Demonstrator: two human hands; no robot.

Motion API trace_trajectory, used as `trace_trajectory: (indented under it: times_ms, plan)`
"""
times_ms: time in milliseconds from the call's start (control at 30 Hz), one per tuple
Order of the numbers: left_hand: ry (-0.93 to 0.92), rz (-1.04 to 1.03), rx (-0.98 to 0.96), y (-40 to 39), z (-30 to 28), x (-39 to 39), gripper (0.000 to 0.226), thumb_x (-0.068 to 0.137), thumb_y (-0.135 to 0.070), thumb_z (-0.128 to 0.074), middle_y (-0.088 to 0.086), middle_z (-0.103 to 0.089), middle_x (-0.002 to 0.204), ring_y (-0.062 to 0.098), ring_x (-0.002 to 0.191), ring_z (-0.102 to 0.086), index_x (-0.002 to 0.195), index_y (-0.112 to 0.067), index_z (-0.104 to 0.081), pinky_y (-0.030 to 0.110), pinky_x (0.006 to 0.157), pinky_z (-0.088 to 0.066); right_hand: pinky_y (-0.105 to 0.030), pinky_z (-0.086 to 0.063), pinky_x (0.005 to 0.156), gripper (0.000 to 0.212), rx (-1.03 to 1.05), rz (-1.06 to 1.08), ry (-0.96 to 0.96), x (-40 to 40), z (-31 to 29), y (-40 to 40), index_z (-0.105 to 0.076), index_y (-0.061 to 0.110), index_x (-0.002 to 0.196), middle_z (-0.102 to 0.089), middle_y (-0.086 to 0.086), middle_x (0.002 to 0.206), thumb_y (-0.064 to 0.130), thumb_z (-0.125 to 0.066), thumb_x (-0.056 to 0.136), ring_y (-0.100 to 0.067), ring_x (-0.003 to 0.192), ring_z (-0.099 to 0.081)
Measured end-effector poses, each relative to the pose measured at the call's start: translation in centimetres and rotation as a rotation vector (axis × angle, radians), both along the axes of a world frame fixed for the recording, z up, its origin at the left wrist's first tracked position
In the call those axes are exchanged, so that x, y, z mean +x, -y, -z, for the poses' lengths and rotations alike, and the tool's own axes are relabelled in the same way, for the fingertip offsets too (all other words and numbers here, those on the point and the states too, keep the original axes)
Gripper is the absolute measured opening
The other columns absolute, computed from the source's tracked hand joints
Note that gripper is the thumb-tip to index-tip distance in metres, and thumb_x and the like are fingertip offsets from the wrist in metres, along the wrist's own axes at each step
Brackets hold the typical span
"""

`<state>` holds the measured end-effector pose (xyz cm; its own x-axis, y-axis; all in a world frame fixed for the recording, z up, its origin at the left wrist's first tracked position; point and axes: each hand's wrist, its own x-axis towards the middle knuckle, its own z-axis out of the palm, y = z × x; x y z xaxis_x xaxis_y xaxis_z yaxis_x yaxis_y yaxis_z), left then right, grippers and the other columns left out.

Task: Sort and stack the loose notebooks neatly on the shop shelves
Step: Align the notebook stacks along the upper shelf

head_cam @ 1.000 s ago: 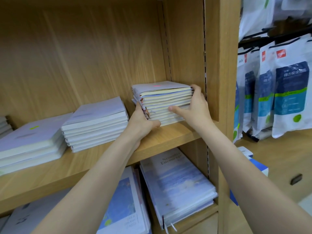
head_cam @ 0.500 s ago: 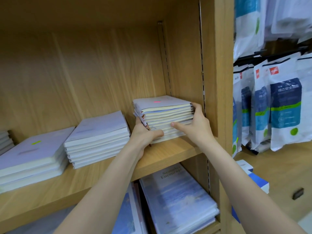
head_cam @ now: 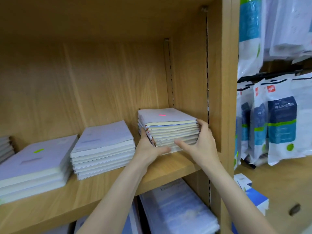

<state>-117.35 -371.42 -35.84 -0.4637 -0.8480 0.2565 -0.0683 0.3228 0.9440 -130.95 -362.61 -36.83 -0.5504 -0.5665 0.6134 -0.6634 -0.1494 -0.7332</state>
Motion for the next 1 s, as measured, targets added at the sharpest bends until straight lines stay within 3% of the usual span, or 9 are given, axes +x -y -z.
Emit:
trace_trajectory:
  times_ms: [100, 200, 300, 400, 600, 667, 767, 867, 1000]
  plan:
    - [-0.016, -0.018, 0.027, 0.1, -0.5, -0.2, 0.096, 0.056, -0.009, -0.086, -0.003, -0.061, 0.118, 0.016, 0.108, -0.059, 0.136, -0.021, -0.034, 0.038, 0.101, -0.044, -0.017, -0.031, 0.087, 0.084, 0.019, 0.004, -0.002, 0.0, -0.2, 0.0, -0.032, 0.013, 0.136, -0.044, -0.009, 0.13, 0.029, -0.081, 0.07, -0.019, 0.118, -0.045]
    - [-0.021, -0.025, -0.004, -0.5, -0.1, 0.1, 0.087, 0.064, -0.004, -0.08, -0.002, -0.06, 0.119, 0.017, 0.11, -0.057, 0.137, -0.019, -0.035, 0.04, 0.102, -0.043, -0.022, -0.036, 0.092, 0.084, 0.039, -0.024, 0.05, -0.2, -0.5, -0.1, -0.031, 0.011, 0.137, -0.049, -0.008, 0.13, 0.031, -0.08, 0.072, -0.022, 0.12, -0.048]
    - [-0.056, -0.047, -0.108, -1.4, 0.8, 1.0, 0.075, 0.07, 0.003, -0.068, -0.008, -0.058, 0.121, 0.014, 0.115, -0.055, 0.134, -0.023, -0.038, 0.039, 0.104, -0.041, -0.017, -0.037, 0.086, 0.079, 0.09, -0.064, 0.106, -0.4, -0.8, -0.4, -0.032, 0.009, 0.139, -0.054, -0.005, 0.129, 0.03, -0.076, 0.076, -0.014, 0.113, -0.051]
    - [-0.121, -0.03, -0.081, -1.1, 1.4, 1.5, 0.071, 0.082, 0.012, -0.057, -0.012, -0.052, 0.129, 0.011, 0.123, -0.049, 0.141, -0.02, -0.035, 0.037, 0.109, -0.035, -0.014, -0.038, 0.081, 0.066, 0.097, -0.075, 0.118, -0.6, -0.8, -0.5, -0.042, 0.007, 0.133, -0.058, -0.005, 0.124, 0.028, -0.074, 0.079, -0.008, 0.1, -0.051]
    - [-0.011, -0.097, -0.136, -0.3, 1.4, 1.2, 0.055, 0.088, 0.002, -0.055, -0.003, -0.058, 0.123, 0.019, 0.12, -0.052, 0.136, -0.02, -0.043, 0.041, 0.107, -0.038, -0.017, -0.04, 0.083, 0.064, 0.059, -0.086, 0.119, -1.0, -0.4, -0.2, -0.044, 0.007, 0.132, -0.059, -0.005, 0.122, 0.028, -0.073, 0.08, -0.014, 0.108, -0.055]
    - [-0.001, -0.087, -0.165, -0.5, 1.1, 1.3, 0.062, 0.087, 0.002, -0.058, -0.005, -0.057, 0.124, 0.017, 0.119, -0.052, 0.139, -0.024, -0.038, 0.038, 0.106, -0.039, -0.017, -0.038, 0.089, 0.074, 0.025, -0.129, 0.114, -1.2, -0.3, -0.1, -0.033, 0.012, 0.141, -0.054, 0.001, 0.126, 0.03, -0.071, 0.081, -0.01, 0.114, -0.05]
    - [-0.001, -0.049, -0.244, -1.6, 0.6, 1.7, 0.089, 0.084, 0.004, -0.061, -0.014, -0.046, 0.133, 0.008, 0.123, -0.046, 0.149, -0.03, -0.011, 0.03, 0.108, -0.034, -0.024, -0.028, 0.105, 0.079, -0.065, -0.247, 0.061, -1.2, -0.4, -0.2, -0.009, 0.03, 0.149, -0.032, 0.014, 0.142, 0.034, -0.06, 0.089, -0.003, 0.128, -0.032]
    - [-0.039, -0.027, -0.241, -2.2, 0.3, 1.7, 0.099, 0.082, 0.007, -0.062, -0.019, -0.041, 0.133, 0.004, 0.126, -0.04, 0.149, -0.031, 0.001, 0.028, 0.11, -0.03, -0.022, -0.03, 0.101, 0.054, -0.062, -0.302, 0.026, -1.4, -0.6, 0.1, -0.02, 0.031, 0.147, -0.036, 0.012, 0.141, 0.032, -0.043, 0.098, -0.004, 0.126, -0.036]
    - [-0.056, 0.001, -0.24, -2.6, 0.0, 1.8, 0.095, 0.082, 0.009, -0.06, -0.028, -0.049, 0.118, -0.002, 0.116, -0.048, 0.149, -0.033, -0.008, 0.02, 0.102, -0.035, -0.019, -0.036, 0.085, 0.041, -0.071, -0.219, 0.013, -1.5, -0.6, 0.9, -0.033, 0.021, 0.141, -0.049, 0.005, 0.122, 0.028, -0.035, 0.101, -0.01, 0.111, -0.048]
